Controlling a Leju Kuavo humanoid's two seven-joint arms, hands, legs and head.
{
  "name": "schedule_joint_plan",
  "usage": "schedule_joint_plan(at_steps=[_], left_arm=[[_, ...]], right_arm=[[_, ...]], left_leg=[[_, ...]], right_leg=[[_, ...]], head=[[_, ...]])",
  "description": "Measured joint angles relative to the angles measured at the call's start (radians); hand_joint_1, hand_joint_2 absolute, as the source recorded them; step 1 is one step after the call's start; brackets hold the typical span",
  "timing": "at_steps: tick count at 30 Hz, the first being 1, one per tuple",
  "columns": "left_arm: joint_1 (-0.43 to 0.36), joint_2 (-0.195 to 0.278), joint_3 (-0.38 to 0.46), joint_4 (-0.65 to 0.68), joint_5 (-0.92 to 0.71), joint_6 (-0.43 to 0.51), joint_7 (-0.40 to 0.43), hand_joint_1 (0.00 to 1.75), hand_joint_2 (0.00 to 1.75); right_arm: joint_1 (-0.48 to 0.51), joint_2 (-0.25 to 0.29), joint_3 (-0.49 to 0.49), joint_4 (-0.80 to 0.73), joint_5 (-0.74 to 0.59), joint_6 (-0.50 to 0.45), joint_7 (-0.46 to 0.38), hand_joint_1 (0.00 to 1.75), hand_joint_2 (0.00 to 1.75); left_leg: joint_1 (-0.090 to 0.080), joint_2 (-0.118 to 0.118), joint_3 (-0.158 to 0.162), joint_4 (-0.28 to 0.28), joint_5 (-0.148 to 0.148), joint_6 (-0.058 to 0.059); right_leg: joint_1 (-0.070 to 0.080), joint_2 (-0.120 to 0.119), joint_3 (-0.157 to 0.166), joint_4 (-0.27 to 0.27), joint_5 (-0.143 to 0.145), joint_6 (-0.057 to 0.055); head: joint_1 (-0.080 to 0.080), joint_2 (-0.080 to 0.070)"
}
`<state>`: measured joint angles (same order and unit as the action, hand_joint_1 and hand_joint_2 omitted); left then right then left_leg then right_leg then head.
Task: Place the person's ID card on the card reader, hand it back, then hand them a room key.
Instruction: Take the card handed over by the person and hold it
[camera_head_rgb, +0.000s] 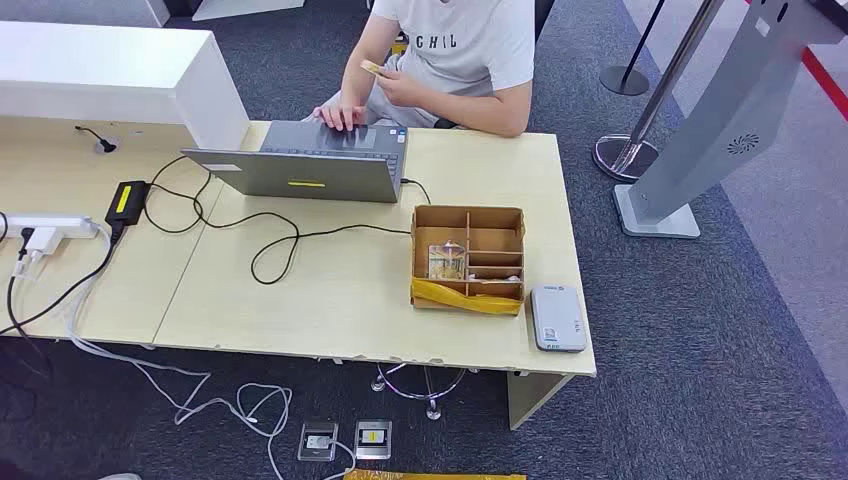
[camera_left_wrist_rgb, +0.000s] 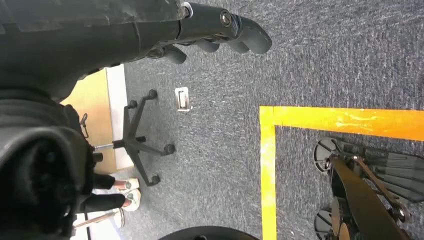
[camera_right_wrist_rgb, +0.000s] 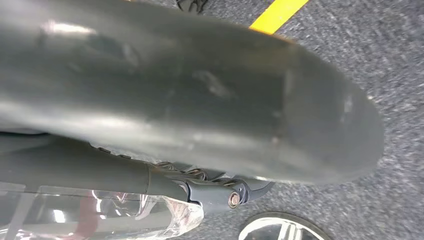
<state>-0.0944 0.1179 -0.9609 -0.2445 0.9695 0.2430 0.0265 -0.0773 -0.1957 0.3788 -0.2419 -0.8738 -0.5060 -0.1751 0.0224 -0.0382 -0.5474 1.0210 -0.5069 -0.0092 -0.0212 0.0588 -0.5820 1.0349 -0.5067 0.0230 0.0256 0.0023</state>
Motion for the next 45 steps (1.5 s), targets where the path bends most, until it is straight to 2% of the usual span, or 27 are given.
schedule_joint_plan(at_steps=[6,11,18,21,24,28,31,35,37,38,41,42,45], left_arm=[[0.000,0.000,0.014,0.000,0.079,-0.025,0.006,0.00,0.00],[0.001,-0.002,0.028,0.000,0.092,-0.031,-0.017,0.00,0.00],[0.001,-0.003,0.028,0.001,0.086,-0.031,0.000,0.00,0.00],[0.001,-0.003,0.028,0.001,0.080,-0.032,0.019,0.00,0.00],[0.001,-0.004,0.028,0.002,0.079,-0.032,0.027,0.00,0.00],[0.001,-0.004,0.028,0.002,0.086,-0.032,0.028,0.00,0.00],[0.001,-0.004,0.028,0.003,0.090,-0.030,0.028,0.00,0.00],[0.001,-0.004,0.028,0.003,0.090,-0.030,0.028,0.00,0.00],[0.000,-0.004,0.028,0.004,0.093,-0.029,0.028,0.00,0.00],[0.000,-0.004,0.028,0.004,0.095,-0.030,0.028,0.00,0.00],[-0.002,-0.004,0.026,0.005,0.096,-0.033,0.015,0.00,0.00],[-0.003,-0.004,0.025,0.005,0.096,-0.033,0.008,0.00,0.00],[-0.006,-0.004,0.023,0.005,0.095,-0.034,-0.003,0.00,0.00]], right_arm=[[0.000,-0.003,0.000,0.000,-0.011,0.015,-0.041,0.00,0.00],[-0.001,-0.031,-0.001,0.000,-0.058,0.019,-0.105,0.00,0.00],[-0.009,-0.114,-0.027,0.000,-0.093,0.040,-0.251,0.00,0.00],[-0.026,-0.158,-0.041,-0.009,-0.084,0.020,-0.263,0.00,0.00],[-0.044,-0.211,-0.058,-0.040,-0.054,-0.028,-0.233,0.00,0.00],[-0.055,-0.301,-0.091,-0.134,0.040,-0.095,-0.137,0.00,1.75],[-0.059,-0.339,-0.106,-0.186,0.096,-0.110,-0.094,0.00,1.75],[-0.060,-0.341,-0.107,-0.189,0.100,-0.110,-0.091,0.00,1.75],[-0.068,-0.364,-0.116,-0.231,0.159,-0.114,-0.050,0.00,1.75],[-0.094,-0.396,-0.124,-0.299,0.261,-0.116,0.015,0.00,1.75],[-0.256,-0.494,-0.129,-0.588,0.766,-0.070,0.303,0.00,1.75],[-0.304,-0.504,-0.123,-0.652,0.892,-0.039,0.364,0.00,1.75],[-0.401,-0.505,-0.087,-0.764,1.101,0.051,0.438,0.00,1.75]], left_leg=[[0.000,0.000,0.000,0.000,0.000,0.000],[0.000,0.000,0.000,0.000,0.000,0.000],[-0.001,0.000,-0.001,0.000,0.000,0.000],[-0.001,0.000,-0.002,0.000,0.000,0.000],[-0.001,0.000,-0.002,0.000,0.000,0.000],[-0.002,0.000,-0.002,0.000,0.000,0.000],[-0.002,0.000,-0.002,0.000,0.000,0.000],[-0.002,0.000,-0.002,0.000,0.000,0.000],[-0.002,0.000,-0.002,0.000,0.000,0.000],[-0.002,0.000,-0.002,0.000,0.001,0.001],[-0.002,-0.001,-0.003,0.000,0.004,0.002],[-0.002,-0.001,-0.003,0.000,0.004,0.002],[-0.002,-0.003,-0.003,0.000,0.005,0.002]], right_leg=[[0.000,0.000,0.000,0.000,0.000,0.000],[0.000,0.000,0.000,0.000,0.000,0.000],[-0.001,0.000,0.000,0.000,0.000,0.000],[-0.001,0.000,0.000,0.000,0.000,0.000],[-0.001,0.000,0.001,0.000,0.001,0.001],[-0.002,-0.001,0.001,0.000,0.001,0.001],[-0.002,0.000,0.001,0.000,0.001,0.001],[-0.002,0.000,0.002,0.000,0.001,0.001],[-0.002,0.000,0.002,0.000,0.001,0.001],[-0.002,0.000,0.002,0.000,0.002,0.002],[-0.002,-0.001,0.001,0.001,0.004,0.002],[-0.002,-0.001,0.001,0.001,0.004,0.002],[-0.002,-0.003,0.001,0.002,0.004,0.002]], head=[[0.000,0.000],[0.000,0.000],[0.000,0.000],[0.000,0.000],[0.000,0.000],[0.000,0.000],[0.000,0.000],[0.000,0.000],[0.000,0.000],[0.000,0.000],[0.000,0.000],[0.000,0.000],[0.000,0.000]])
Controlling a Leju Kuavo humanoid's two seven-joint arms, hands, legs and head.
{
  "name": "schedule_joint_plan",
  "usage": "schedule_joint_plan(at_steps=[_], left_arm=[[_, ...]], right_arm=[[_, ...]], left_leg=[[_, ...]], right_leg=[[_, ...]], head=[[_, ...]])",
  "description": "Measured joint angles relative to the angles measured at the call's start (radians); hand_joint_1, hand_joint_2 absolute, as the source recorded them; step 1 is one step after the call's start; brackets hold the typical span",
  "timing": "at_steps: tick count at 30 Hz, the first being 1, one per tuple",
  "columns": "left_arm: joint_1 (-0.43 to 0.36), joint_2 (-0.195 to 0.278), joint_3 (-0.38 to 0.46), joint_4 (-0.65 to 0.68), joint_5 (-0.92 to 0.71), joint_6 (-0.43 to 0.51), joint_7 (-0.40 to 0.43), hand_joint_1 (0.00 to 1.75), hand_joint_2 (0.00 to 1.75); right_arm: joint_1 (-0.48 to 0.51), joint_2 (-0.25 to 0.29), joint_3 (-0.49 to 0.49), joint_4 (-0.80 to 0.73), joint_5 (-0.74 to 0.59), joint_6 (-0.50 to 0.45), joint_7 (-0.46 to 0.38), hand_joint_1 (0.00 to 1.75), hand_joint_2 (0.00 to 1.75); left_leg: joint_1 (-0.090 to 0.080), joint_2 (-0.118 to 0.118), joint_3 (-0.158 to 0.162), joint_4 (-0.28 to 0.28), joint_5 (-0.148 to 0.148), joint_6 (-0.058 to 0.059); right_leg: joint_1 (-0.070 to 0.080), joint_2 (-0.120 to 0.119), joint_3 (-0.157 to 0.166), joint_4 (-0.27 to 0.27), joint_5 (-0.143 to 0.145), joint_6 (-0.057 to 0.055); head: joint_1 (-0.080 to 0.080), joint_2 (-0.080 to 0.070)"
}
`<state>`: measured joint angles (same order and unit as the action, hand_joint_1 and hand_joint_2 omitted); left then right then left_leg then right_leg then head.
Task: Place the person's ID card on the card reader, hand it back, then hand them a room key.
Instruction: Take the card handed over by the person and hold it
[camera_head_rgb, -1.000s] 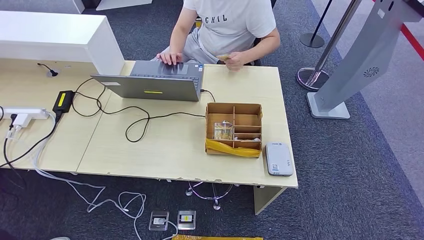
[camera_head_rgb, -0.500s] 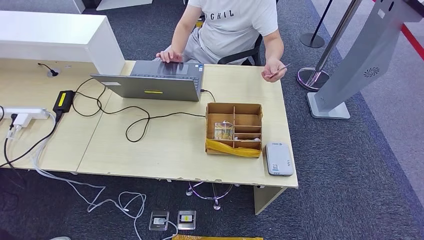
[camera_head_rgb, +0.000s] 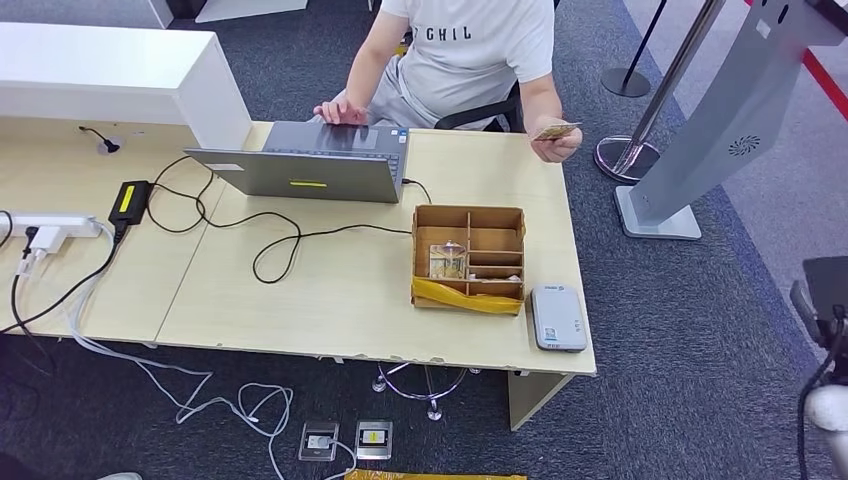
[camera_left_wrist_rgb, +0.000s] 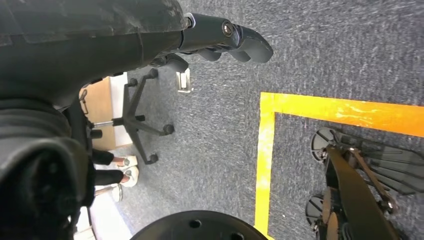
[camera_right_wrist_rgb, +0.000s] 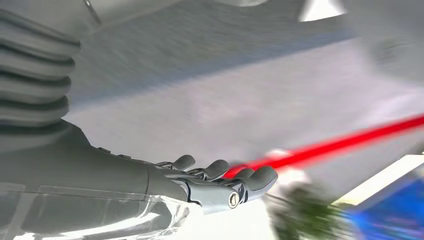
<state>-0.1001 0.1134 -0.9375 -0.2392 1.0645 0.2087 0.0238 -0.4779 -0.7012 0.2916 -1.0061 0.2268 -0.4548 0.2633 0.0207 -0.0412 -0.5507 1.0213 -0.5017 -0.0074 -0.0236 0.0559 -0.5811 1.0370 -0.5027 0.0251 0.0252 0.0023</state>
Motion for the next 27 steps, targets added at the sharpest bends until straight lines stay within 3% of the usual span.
schedule_joint_plan(at_steps=[6,13,20,27], left_arm=[[-0.003,-0.001,0.000,0.000,0.001,-0.002,-0.004,0.00,0.00],[-0.004,0.000,-0.001,0.001,-0.006,-0.002,0.011,0.00,0.00],[-0.004,0.000,-0.002,0.001,0.005,-0.002,0.017,0.00,0.00],[-0.004,0.000,-0.002,0.001,0.015,0.003,0.017,0.00,0.00]], right_arm=[[-0.179,0.048,0.128,-0.151,0.215,0.123,0.048,0.00,1.75],[-0.318,0.119,0.316,-0.197,0.388,0.252,0.054,0.00,1.75],[-0.381,0.205,0.497,-0.179,0.378,0.291,0.038,0.00,1.75],[-0.415,0.267,0.613,-0.115,0.351,0.270,0.018,0.00,1.75]], left_leg=[[0.000,-0.006,-0.001,0.000,0.002,-0.001],[0.000,-0.008,-0.003,0.000,0.002,-0.001],[0.000,-0.009,-0.004,0.000,0.002,-0.001],[0.000,-0.009,-0.004,0.000,0.002,-0.001]], right_leg=[[0.000,-0.003,-0.001,0.001,0.000,0.000],[0.000,-0.006,-0.002,0.001,0.000,0.000],[0.000,-0.007,-0.003,0.001,0.000,0.000],[0.000,-0.007,-0.004,0.001,0.000,0.000]], head=[[0.000,0.000],[0.000,0.000],[0.000,0.000],[0.000,0.000]])
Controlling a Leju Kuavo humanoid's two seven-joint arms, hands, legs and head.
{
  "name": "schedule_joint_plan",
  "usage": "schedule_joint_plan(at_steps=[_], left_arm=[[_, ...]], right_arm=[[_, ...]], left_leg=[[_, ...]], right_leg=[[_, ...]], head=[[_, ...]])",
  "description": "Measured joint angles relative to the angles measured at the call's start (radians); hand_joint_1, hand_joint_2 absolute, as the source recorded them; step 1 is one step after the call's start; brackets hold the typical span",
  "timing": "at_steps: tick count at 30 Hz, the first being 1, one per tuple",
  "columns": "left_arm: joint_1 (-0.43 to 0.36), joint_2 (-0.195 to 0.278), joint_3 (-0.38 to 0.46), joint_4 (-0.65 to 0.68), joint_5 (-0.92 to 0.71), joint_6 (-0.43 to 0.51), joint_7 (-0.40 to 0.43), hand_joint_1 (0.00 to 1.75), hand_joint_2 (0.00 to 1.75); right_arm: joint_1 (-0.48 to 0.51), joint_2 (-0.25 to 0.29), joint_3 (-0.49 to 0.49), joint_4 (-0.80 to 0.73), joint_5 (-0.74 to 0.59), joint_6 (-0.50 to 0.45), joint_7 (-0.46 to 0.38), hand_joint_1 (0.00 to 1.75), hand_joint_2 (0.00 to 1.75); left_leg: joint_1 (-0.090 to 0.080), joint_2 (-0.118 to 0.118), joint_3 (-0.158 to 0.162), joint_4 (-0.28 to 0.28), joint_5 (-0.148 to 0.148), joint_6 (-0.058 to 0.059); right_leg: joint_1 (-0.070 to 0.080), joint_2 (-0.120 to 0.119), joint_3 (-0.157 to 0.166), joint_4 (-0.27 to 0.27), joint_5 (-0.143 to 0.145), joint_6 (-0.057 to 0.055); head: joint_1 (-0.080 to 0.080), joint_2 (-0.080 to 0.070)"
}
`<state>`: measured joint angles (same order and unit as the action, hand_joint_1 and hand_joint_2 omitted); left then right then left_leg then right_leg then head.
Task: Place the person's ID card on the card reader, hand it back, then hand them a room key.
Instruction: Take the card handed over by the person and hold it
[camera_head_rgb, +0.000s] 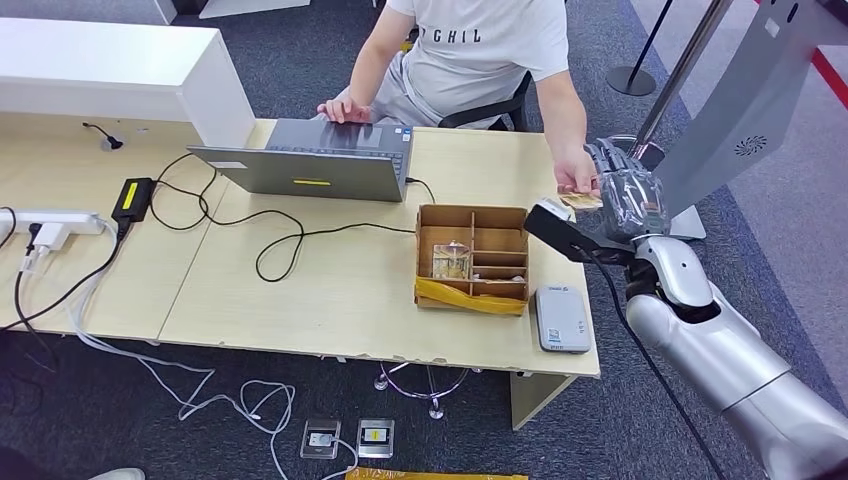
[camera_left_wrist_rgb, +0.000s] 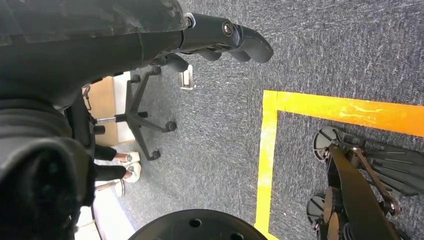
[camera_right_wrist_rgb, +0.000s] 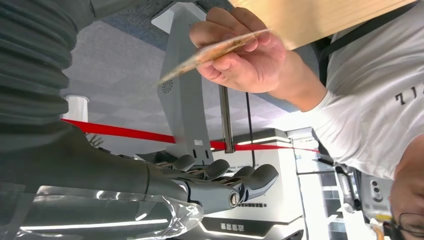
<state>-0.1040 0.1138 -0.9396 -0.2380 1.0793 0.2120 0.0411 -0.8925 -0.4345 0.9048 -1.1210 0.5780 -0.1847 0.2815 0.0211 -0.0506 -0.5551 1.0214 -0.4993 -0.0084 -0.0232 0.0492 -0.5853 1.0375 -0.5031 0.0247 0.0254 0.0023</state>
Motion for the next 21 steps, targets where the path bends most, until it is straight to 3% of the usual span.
schedule_joint_plan(at_steps=[6,7,10,11,21], left_arm=[[0.000,0.000,0.000,0.000,0.001,0.004,-0.001,0.00,0.00],[0.000,0.001,0.000,0.000,0.001,0.004,-0.001,0.00,0.00],[0.001,0.001,-0.002,0.000,0.000,0.004,-0.001,0.00,0.00],[0.001,0.001,-0.003,0.000,-0.001,0.004,-0.001,0.00,0.00],[0.002,0.001,-0.011,0.000,-0.004,0.011,-0.001,0.00,0.00]], right_arm=[[-0.010,0.024,0.047,0.039,-0.010,-0.013,-0.003,0.00,1.75],[-0.012,0.026,0.051,0.044,-0.010,-0.014,-0.003,0.11,1.75],[-0.016,0.032,0.067,0.058,-0.013,-0.028,-0.002,1.42,1.75],[-0.017,0.033,0.073,0.062,-0.014,-0.038,-0.001,1.75,1.75],[-0.017,0.033,0.110,0.078,-0.016,-0.097,0.001,1.75,1.75]], left_leg=[[0.000,0.000,0.000,0.000,0.000,0.000],[0.000,0.000,0.000,0.000,0.000,0.000],[0.000,0.000,0.000,0.000,0.000,0.000],[0.000,0.000,0.000,0.000,0.000,0.000],[0.000,0.001,0.000,0.000,0.000,0.000]], right_leg=[[0.000,0.000,0.000,0.000,0.000,0.000],[0.000,0.000,-0.001,0.000,0.000,0.000],[0.000,0.000,-0.001,0.000,0.000,0.000],[0.000,0.000,-0.001,0.000,0.000,0.000],[0.000,0.000,-0.001,0.000,0.000,0.000]], head=[[0.000,0.000],[0.000,0.000],[0.000,0.000],[0.000,0.000],[0.000,0.000]])
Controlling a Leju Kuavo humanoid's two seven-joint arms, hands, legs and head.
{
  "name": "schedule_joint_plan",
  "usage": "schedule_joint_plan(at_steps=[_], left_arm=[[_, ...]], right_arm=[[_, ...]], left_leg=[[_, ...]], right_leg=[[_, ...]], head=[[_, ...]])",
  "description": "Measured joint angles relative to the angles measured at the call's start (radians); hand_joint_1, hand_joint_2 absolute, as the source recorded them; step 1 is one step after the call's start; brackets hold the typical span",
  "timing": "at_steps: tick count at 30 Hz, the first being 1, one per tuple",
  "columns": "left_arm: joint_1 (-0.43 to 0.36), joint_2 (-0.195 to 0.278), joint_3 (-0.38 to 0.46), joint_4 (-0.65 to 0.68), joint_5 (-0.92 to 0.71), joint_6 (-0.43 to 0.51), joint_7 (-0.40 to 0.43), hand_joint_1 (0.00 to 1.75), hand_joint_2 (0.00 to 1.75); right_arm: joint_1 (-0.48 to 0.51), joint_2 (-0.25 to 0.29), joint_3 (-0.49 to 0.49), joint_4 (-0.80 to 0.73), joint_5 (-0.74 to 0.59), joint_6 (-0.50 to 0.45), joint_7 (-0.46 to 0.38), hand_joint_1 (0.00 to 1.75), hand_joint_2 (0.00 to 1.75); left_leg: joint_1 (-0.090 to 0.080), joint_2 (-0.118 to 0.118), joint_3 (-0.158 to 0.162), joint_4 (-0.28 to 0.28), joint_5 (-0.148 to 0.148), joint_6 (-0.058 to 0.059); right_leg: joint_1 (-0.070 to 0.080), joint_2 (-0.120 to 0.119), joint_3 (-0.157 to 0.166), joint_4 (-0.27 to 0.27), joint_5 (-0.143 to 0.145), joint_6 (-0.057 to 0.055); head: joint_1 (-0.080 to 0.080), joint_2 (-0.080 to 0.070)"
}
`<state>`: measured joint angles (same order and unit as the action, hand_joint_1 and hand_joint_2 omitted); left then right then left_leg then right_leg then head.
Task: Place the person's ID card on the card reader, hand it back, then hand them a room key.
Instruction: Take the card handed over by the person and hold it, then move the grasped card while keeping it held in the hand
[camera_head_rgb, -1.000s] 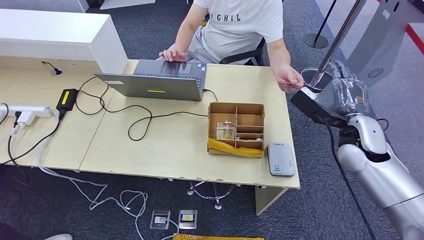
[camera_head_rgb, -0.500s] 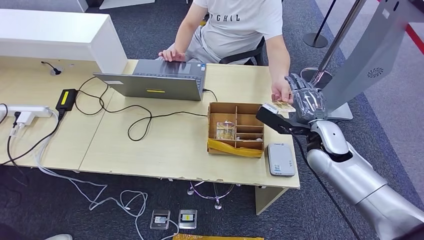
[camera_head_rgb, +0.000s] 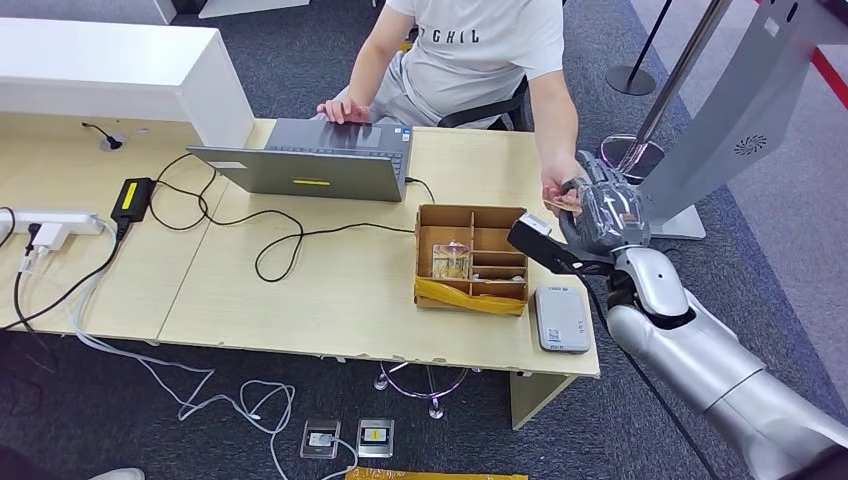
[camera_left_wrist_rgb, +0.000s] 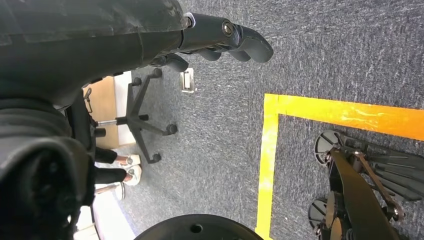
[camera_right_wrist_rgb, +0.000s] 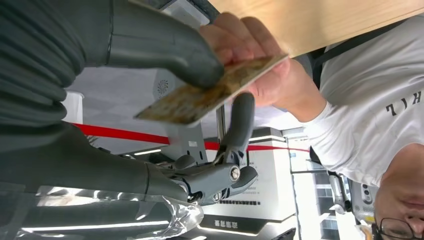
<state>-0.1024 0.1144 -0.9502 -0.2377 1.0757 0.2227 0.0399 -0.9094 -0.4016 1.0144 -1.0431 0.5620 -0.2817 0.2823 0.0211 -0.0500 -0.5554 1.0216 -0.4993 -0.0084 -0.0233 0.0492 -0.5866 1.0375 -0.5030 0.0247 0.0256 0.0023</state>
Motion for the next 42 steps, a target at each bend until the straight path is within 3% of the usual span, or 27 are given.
schedule_joint_plan(at_steps=[16,42], left_arm=[[0.000,-0.002,-0.012,0.000,0.025,0.008,0.003,0.00,0.00],[0.001,-0.005,-0.029,0.000,0.015,0.009,0.007,0.00,0.00]], right_arm=[[0.010,0.013,0.035,0.026,-0.010,-0.014,-0.022,1.75,1.75],[0.134,-0.017,0.020,0.102,-0.046,-0.027,-0.010,1.75,1.75]], left_leg=[[0.000,0.000,0.000,0.000,0.000,0.000],[0.000,0.002,0.000,0.000,0.000,0.000]], right_leg=[[0.000,0.000,0.000,0.000,0.000,0.000],[0.000,0.002,-0.001,0.000,0.000,0.000]], head=[[0.000,0.000],[0.000,0.000]])
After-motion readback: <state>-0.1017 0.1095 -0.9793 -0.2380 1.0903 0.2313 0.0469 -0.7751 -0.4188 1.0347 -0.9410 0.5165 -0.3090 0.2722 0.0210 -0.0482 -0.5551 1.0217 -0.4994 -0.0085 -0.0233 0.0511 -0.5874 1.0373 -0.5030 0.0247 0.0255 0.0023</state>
